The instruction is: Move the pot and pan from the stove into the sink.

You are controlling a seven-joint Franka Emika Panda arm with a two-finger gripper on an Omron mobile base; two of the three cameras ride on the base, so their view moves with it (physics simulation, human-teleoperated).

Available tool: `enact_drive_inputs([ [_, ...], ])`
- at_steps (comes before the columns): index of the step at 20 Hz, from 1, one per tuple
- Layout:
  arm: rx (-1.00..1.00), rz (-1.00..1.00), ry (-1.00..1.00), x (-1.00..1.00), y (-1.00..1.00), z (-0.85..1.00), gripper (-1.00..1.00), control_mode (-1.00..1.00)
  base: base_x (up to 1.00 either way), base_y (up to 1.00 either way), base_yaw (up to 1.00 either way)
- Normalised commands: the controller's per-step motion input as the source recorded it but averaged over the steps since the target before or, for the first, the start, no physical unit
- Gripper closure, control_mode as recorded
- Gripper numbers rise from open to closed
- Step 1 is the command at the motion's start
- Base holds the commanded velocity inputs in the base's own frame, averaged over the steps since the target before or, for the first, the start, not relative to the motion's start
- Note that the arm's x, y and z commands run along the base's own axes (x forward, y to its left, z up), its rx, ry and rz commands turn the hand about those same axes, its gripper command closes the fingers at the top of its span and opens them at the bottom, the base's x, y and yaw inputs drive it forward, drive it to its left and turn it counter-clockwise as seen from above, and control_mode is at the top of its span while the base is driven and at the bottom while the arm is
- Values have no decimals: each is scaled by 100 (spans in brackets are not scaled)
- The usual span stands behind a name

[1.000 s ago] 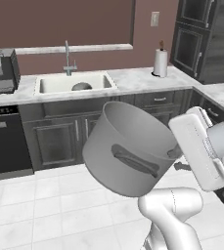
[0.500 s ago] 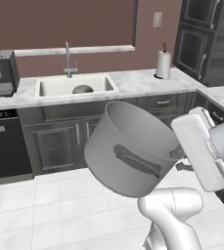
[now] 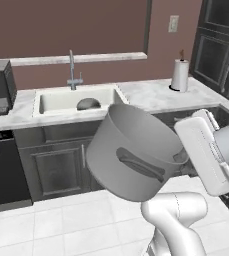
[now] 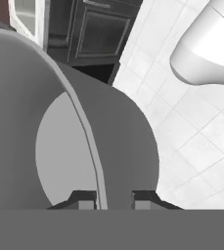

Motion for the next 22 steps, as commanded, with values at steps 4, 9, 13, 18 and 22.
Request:
enact_drive_inputs([
  [4,0,0,0,0,0,0,100,100,87,2,0],
  [9,0,0,0,0,0,0,100,100,87,5,0],
  [13,0,0,0,0,0,0,100,100,82,5,0],
  [18,0,0,0,0,0,0,100,100,79,5,0],
  [22,0,0,0,0,0,0,100,100,76,6,0],
])
